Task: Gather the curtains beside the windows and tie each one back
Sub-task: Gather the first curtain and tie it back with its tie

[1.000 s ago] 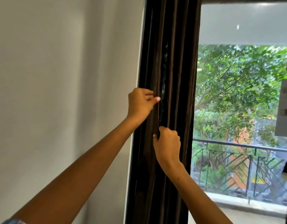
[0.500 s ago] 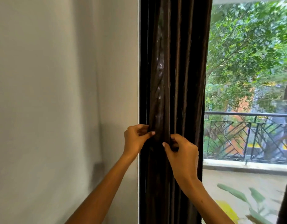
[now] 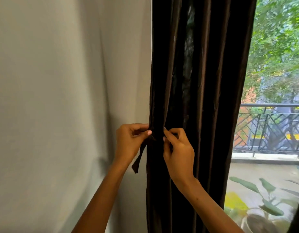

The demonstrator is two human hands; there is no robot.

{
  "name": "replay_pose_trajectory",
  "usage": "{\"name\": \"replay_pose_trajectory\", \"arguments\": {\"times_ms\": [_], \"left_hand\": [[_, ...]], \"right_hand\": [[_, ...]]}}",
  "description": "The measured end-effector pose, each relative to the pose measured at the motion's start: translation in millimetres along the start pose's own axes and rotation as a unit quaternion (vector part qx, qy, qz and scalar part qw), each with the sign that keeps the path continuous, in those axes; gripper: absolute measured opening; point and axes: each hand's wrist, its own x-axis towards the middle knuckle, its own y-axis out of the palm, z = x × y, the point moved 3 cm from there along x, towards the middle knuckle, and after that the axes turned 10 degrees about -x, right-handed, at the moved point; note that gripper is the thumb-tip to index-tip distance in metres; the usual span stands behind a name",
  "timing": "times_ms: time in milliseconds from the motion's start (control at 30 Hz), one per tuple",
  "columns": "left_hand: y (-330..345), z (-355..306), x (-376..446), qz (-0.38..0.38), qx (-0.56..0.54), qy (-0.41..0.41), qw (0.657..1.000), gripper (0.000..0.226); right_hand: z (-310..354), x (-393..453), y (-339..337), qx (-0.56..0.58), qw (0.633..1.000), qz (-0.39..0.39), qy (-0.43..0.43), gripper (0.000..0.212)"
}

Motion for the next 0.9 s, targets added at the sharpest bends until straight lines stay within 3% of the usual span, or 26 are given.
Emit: {"name": "replay_pose_trajectory", "arguments": {"times_ms": [100,267,467,767,900], "left_hand": [[-7.1,3.4,3.7,0.032,0.002,-0.009,0.999,0.02],[-28.8,13.7,13.3,0.008,0.005,-0.006,1.0,0.026],[-26.1,25.0,23.6,-0.038,0.0,-0.016,0.999,0.011],[-16.8,31.8,24.8,0.047,-0.009,0.001,0.999,0.022],[-14.7,32.3,23.6,0.021,-0.044,-0.005,0.999,0.02]], "right_hand": [[6.8,2.4,7.1,0.029,1.0,0.006,-0.002,0.035],[-6.0,5.8,-2.0,0.045,0.995,-0.029,0.087,0.02],[-14.6,0.0,3.4,-0.007,0.999,-0.032,0.037,0.013],[-2.2,3.0,21.2,0.057,0.995,-0.044,0.064,0.038],[5.4,3.1,34.0,0.072,0.997,-0.021,0.014,0.035]]}}
